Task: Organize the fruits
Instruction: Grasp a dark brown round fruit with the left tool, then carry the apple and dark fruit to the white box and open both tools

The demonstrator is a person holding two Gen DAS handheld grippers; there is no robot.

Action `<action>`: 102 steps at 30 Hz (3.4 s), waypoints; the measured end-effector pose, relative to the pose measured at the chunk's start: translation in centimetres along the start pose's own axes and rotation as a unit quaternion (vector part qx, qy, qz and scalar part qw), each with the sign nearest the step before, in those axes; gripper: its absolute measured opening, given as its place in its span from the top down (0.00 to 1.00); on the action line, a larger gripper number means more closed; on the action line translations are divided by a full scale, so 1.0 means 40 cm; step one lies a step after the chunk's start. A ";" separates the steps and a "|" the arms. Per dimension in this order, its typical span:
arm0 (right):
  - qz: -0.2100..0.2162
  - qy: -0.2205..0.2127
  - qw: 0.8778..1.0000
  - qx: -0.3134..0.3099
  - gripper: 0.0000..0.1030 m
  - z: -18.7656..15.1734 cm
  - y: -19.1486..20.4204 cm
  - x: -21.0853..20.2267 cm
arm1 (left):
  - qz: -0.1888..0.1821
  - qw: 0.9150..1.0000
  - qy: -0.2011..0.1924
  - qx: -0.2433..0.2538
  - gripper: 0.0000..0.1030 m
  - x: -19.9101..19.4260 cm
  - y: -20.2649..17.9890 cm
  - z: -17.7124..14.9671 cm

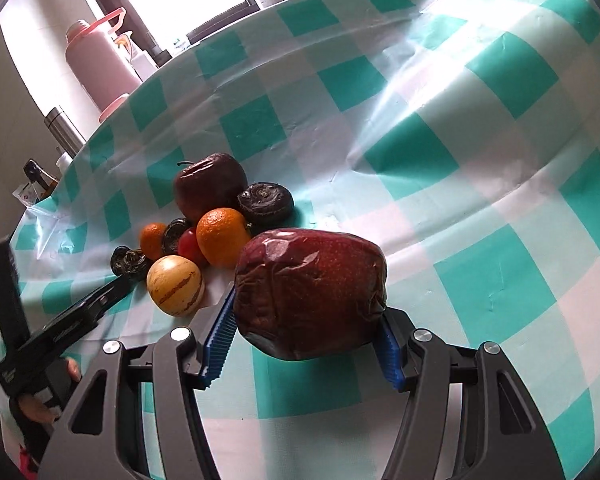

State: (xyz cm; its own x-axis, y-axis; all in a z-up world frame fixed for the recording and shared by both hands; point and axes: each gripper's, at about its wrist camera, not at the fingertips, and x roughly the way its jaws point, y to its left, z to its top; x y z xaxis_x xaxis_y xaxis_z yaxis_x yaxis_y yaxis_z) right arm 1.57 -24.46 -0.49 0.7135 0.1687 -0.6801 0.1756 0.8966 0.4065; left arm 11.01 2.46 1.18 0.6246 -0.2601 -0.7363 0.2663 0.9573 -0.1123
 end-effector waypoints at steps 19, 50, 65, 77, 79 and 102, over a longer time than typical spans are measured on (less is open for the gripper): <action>0.001 -0.002 1.000 0.005 0.41 -0.004 -0.003 0.007 | -0.003 0.999 0.015 0.047 0.38 0.049 -0.014 0.049; 0.014 -0.004 1.000 0.000 0.41 -0.009 -0.004 0.007 | 0.047 0.997 -0.037 0.050 0.59 -0.118 -0.109 -0.109; 0.044 0.009 0.999 -0.030 0.41 -0.126 0.031 -0.110 | 0.089 0.993 -0.068 0.028 0.59 -0.283 -0.117 -0.232; 0.027 0.013 0.995 -0.096 0.41 -0.241 0.028 -0.241 | 0.064 0.994 -0.054 0.072 0.59 -0.335 -0.227 -0.324; 0.023 0.010 0.995 -0.094 0.41 -0.252 0.005 -0.264 | 0.058 0.993 -0.055 0.087 0.59 -0.340 -0.260 -0.337; -0.033 -0.087 0.994 -0.054 0.41 -0.359 -0.338 -0.581 | -0.031 0.961 -0.043 0.272 0.59 -0.401 -0.687 -0.478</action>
State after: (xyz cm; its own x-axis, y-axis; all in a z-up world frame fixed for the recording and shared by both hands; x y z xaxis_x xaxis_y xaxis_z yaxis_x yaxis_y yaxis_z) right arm -27.12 -34.62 1.09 0.8105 0.0432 -0.5842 0.1584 0.9439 0.2896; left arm -20.37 -17.27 3.32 0.6476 -0.3465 -0.6786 0.6343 0.7386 0.2282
